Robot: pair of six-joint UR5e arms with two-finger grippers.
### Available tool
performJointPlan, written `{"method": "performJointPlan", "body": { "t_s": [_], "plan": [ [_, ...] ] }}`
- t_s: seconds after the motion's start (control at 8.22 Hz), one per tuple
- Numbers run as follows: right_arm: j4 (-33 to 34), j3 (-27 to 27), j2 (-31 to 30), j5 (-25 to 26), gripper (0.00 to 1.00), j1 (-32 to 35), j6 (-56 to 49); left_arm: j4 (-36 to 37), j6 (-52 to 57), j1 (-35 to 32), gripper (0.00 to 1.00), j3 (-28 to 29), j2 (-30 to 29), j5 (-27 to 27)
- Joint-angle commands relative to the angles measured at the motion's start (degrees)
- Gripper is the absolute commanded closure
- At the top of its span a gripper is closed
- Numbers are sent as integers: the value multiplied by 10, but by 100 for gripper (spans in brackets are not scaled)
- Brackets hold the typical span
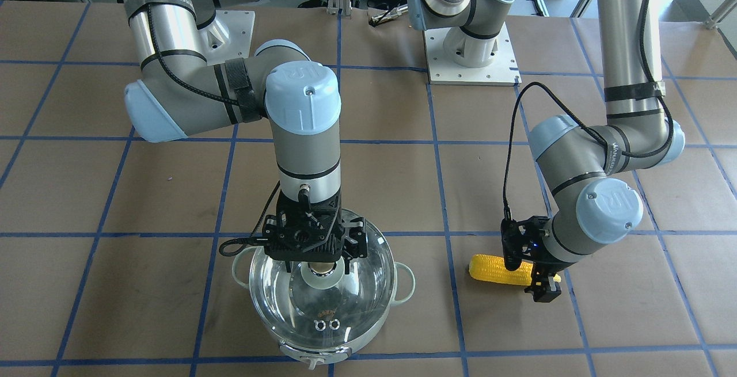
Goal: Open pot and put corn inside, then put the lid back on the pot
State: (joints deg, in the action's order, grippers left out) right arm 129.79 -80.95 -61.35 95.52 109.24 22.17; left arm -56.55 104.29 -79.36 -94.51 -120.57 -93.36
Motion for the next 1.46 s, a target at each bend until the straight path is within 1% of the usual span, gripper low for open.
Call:
{"method": "performJointPlan", "body": {
  "t_s": [0.0,0.12,0.24,0.36,0.49,0.61,0.73,0.85,0.97,1.09,1.22,1.34],
  "plan": [
    [0,0,2,1,44,2,-2,-6,2,0,0,-1,-6,1],
    [1,0,2,1,49,2,-2,-6,0,0,0,-1,-7,1],
    [1,0,2,1,56,2,-2,-2,-1,0,0,-1,-12,19],
    [1,0,3,3,58,2,-4,1,0,0,8,-1,-21,48],
    [0,1,1,5,60,2,-6,1,4,0,55,0,-26,47],
    [-1,9,-1,5,61,2,-5,1,0,0,100,0,-24,42],
    [-7,29,-2,5,61,1,-9,1,-3,0,100,0,-23,27],
    [-12,32,-10,5,61,1,-11,0,-20,0,100,1,-14,-4],
    [-23,32,-28,1,61,-3,-19,1,-23,-1,100,3,-9,-14],
    [-63,31,-58,-2,61,-11,-24,2,-20,-2,100,6,0,-10],
    [-91,26,-82,-9,61,-28,-37,0,-29,-4,100,6,32,-14],
    [-131,20,-111,-12,61,-57,-82,-4,-41,-7,100,7,65,-16]
  ]
}}
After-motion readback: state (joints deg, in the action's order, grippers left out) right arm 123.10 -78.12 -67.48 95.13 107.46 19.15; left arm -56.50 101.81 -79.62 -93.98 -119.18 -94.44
